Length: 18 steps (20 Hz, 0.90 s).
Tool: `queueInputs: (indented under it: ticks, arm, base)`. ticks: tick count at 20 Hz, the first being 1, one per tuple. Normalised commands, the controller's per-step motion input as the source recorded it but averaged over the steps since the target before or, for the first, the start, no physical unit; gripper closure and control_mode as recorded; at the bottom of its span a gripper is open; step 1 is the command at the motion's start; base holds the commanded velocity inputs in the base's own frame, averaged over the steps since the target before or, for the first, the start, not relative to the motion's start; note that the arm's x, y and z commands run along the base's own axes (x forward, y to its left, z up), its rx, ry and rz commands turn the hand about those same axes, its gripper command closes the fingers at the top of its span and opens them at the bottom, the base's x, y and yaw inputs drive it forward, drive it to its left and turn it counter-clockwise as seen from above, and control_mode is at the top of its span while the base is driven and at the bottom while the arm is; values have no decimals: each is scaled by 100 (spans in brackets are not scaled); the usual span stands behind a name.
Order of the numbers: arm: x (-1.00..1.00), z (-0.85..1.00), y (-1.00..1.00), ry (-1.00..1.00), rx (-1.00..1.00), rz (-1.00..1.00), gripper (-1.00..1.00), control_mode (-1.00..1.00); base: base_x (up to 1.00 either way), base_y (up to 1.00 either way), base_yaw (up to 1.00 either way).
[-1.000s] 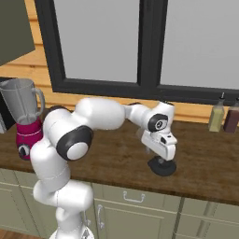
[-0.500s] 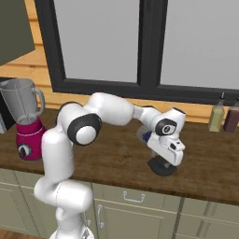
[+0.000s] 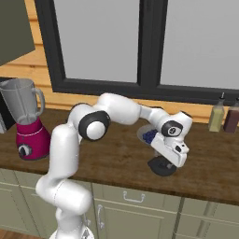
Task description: Close the lid blender by securely placing the lid on top.
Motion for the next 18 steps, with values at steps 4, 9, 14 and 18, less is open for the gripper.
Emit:
queueInputs:
  ticks: [4, 9, 14, 18]
  arm:
    - [20, -36, 3, 0, 0, 0, -100, -100]
    - [28, -39, -1, 0, 0, 0, -100, -100]
    - [5, -53, 6, 0, 0, 0, -100, -100]
    - [-1, -92, 52, 0, -4, 0, 100, -100]
  base:
    - [0, 0, 0]
    - [0, 0, 0]
    - [0, 0, 0]
    - [0, 0, 0]
